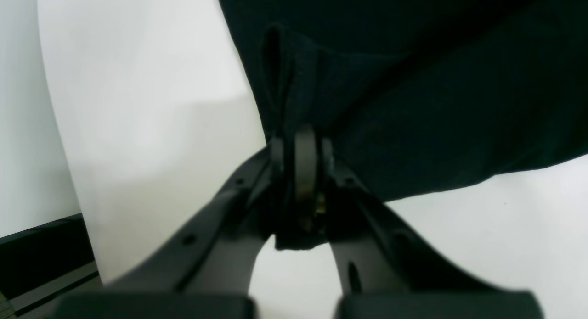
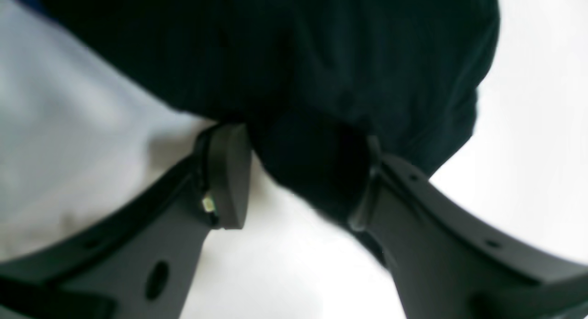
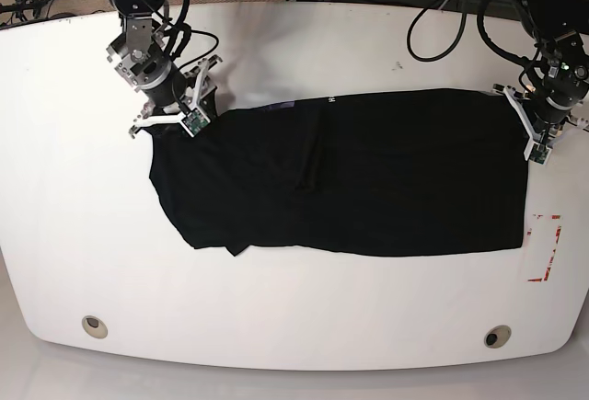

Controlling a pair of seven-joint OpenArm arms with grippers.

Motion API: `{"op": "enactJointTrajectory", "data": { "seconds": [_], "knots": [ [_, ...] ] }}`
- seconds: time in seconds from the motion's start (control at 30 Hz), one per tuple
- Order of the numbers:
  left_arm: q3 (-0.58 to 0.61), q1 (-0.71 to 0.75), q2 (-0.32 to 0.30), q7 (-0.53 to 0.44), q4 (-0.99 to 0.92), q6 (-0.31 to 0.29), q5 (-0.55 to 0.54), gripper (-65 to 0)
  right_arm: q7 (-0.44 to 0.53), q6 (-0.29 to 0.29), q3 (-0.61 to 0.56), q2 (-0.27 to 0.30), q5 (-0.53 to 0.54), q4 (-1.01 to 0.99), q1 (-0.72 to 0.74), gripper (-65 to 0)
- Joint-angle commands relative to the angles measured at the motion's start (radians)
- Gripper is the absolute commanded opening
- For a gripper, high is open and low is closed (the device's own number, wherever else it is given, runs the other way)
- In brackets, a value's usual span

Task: Fold the T-shirt properly
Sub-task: 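Release the right gripper and raise it off the shirt, then grasp the shirt edge again with the right gripper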

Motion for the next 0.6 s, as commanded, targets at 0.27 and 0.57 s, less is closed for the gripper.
{"op": "enactJointTrajectory", "data": {
  "seconds": [0.27, 0.57],
  "knots": [
    [-0.001, -0.013, -0.015, -0.014, 0.014, 0.006, -0.006, -65.0, 0.030, -0.005, 0.002, 0.010, 0.011, -0.004, 0.017, -36.0],
    [-0.001, -0.013, -0.015, -0.014, 0.014, 0.006, -0.006, -65.0, 0.032, -0.076, 0.004, 0.010, 0.013, -0.081, 0.071, -64.2]
  ]
}}
